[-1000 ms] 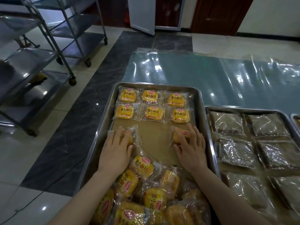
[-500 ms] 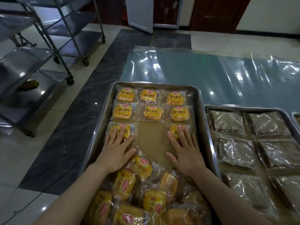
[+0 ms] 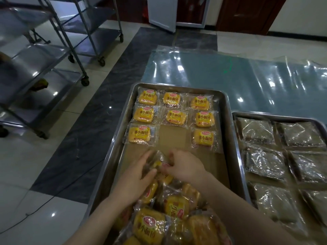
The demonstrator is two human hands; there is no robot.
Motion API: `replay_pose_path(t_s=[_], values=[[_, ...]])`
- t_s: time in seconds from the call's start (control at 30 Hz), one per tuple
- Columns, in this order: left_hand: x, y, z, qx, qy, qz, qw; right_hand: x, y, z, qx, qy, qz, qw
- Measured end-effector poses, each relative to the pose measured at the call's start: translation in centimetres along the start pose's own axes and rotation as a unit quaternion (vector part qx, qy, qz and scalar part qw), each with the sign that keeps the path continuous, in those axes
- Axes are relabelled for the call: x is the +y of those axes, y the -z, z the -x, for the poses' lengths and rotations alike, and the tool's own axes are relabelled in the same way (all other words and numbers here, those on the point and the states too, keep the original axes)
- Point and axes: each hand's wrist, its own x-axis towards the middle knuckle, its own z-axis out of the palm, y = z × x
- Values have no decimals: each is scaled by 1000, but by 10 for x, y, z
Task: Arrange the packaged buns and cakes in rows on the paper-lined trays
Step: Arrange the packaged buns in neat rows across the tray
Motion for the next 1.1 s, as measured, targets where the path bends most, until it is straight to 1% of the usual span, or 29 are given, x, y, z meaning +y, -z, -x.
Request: replay_pose_path(t_s=[0.03, 0.1, 0.17, 0.2, 0.23, 0.27, 0.33, 0.37, 0.43, 0.5, 0.57, 0.67, 0.73, 0.83, 0.9, 1.0, 1.07, 1.1], values=[[1, -5, 6, -25, 5, -15, 1000, -6, -3, -1, -34, -9, -7, 999], [-4, -12, 11, -63, 29, -69, 995, -10, -4, -3, -66, -24, -47, 996], [-11, -13, 11, -66, 55, -105, 991, -9, 0, -4, -55, -41, -85, 994], [-14, -13, 10, -58, 63, -107, 990, -8, 3, -5, -27, -49, -87, 995], [-17, -12, 8, -48, 70, -104, 991, -7, 7, -6, 15, -52, -60, 997], [-19, -11, 7, -36, 74, -102, 991, -5, 10, -9, 67, -47, -5, 997], [-23, -7, 2, -12, 77, -107, 991, 0, 14, -16, 163, -13, 98, 982], [-24, -5, -2, -1, 78, -110, 991, 0, 15, -21, 191, 9, 114, 975], [-26, -1, -9, 21, 75, -123, 989, -1, 15, -31, 207, 38, 129, 969], [-26, 4, -15, 51, 62, -155, 985, -1, 9, -40, 230, 49, 165, 958], [-23, 8, -20, 80, 48, -201, 975, 2, 3, -45, 223, 44, 185, 956], [-22, 10, -16, 114, 31, -253, 960, 12, -14, -44, 151, 73, 206, 964], [-24, 8, -10, 131, 43, -232, 963, 21, -23, -41, 119, 95, 219, 964], [-28, 4, 3, 131, 74, -149, 977, 25, -24, -47, 117, 83, 234, 962], [-30, 2, 11, 116, 63, -150, 980, 21, -19, -52, 116, 66, 240, 962], [-32, 1, 14, 67, 13, -208, 976, 13, -15, -51, 117, 61, 219, 967], [-32, 2, 9, 13, -30, -267, 963, 11, -11, -41, 131, 69, 193, 970], [-31, 3, 5, -16, -51, -304, 951, 10, -9, -35, 137, 73, 176, 972]])
